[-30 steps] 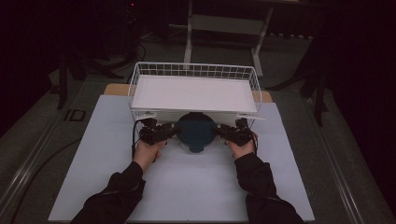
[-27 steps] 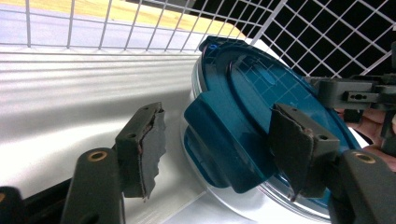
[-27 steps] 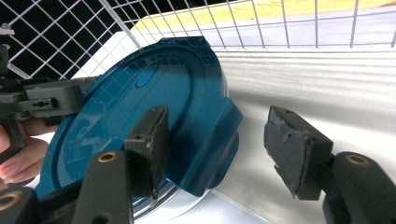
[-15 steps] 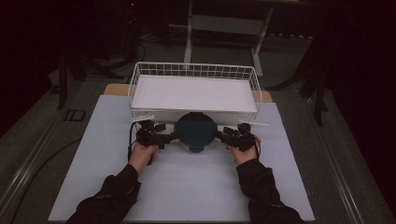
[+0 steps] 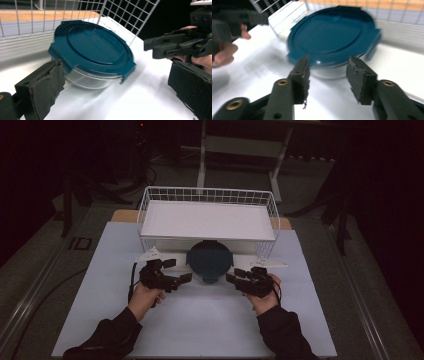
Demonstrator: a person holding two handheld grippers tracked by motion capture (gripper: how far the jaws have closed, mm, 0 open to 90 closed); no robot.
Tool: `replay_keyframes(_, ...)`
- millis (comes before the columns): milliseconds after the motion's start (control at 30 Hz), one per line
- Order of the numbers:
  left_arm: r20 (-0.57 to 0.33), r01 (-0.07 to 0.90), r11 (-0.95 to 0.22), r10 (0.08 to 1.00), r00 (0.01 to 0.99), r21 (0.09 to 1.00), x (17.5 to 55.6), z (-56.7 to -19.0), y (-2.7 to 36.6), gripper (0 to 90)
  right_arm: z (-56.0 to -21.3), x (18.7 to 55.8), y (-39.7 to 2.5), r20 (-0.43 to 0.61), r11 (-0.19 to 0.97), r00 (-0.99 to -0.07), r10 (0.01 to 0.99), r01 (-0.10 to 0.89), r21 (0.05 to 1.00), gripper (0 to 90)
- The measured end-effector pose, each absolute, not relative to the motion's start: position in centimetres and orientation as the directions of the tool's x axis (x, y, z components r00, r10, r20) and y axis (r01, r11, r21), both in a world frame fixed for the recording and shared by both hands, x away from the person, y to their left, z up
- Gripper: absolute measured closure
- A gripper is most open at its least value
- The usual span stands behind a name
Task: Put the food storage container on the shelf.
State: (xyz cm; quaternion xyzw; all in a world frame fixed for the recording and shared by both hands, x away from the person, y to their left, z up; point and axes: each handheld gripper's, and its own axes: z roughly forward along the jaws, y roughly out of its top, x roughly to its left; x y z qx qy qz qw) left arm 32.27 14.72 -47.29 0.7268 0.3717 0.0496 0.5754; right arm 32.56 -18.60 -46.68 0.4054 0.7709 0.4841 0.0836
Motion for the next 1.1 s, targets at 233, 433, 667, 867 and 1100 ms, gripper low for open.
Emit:
replay_keyframes(233, -0.322, 0.458, -0.090, 0.594, 0.737, 0.884, 30.1, -46.8, 15.1, 0.9, -47.7, 31.0, -16.9, 0.292, 0.237, -0.686, 0.667, 0.567, 0.789, 74.0)
replay_keyframes(433, -0.262, 0.427, -0.149, 0.599, 0.757, 0.892, 28.1, -47.4, 15.1, 0.9, -48.7, 31.0, -15.5, 0.277, 0.288, -0.700, 0.658, 0.574, 0.767, 89.9)
replay_keyframes(667, -0.263, 0.425, -0.137, 0.608, 0.749, 0.895, 27.2, -48.6, 15.6, 0.9, -49.2, 31.7, -14.2, 0.269, 0.315, -0.710, 0.650, 0.575, 0.755, 90.0)
replay_keyframes(867, -0.277, 0.440, -0.135, 0.606, 0.745, 0.888, 27.3, -49.3, 15.7, 0.9, -49.7, 33.1, -13.6, 0.266, 0.310, -0.696, 0.666, 0.584, 0.750, 90.0)
replay_keyframes(1100, -0.277, 0.436, -0.130, 0.604, 0.747, 0.891, 27.3, -49.5, 15.6, 0.9, -49.7, 34.5, -13.4, 0.259, 0.295, -0.677, 0.688, 0.588, 0.753, 90.0)
